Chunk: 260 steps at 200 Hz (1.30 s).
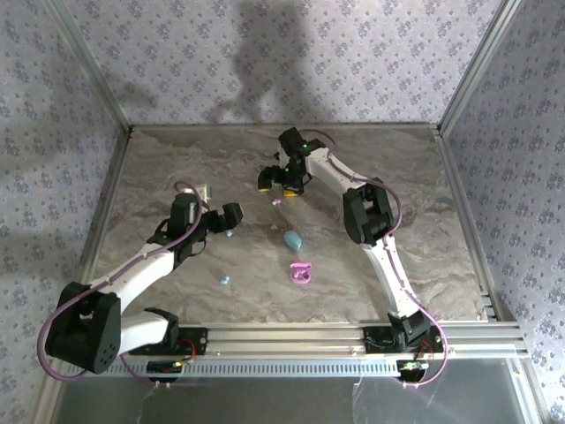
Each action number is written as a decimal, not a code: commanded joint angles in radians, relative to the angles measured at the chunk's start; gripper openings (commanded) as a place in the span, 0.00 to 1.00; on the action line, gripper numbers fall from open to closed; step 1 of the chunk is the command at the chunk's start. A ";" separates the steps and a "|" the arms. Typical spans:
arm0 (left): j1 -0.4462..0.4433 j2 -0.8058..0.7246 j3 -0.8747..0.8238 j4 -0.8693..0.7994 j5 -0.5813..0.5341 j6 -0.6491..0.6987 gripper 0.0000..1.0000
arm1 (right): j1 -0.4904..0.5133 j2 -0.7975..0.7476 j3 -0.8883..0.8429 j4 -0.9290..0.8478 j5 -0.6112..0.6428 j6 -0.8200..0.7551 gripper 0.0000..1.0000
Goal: Insert the wireless bluetooth earbuds into the charging case
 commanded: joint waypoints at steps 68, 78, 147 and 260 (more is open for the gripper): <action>-0.004 -0.012 -0.006 0.040 -0.016 0.019 1.00 | 0.050 -0.076 -0.128 -0.001 -0.043 0.005 0.88; -0.005 -0.012 -0.006 0.040 -0.017 0.019 1.00 | 0.057 -0.081 -0.128 -0.001 -0.045 0.004 0.88; -0.005 -0.015 -0.012 0.045 -0.029 0.020 1.00 | 0.091 -0.131 -0.158 0.001 -0.042 0.008 0.88; -0.003 -0.134 -0.060 0.025 -0.129 0.014 1.00 | 0.129 -0.153 -0.168 0.043 -0.081 0.032 0.88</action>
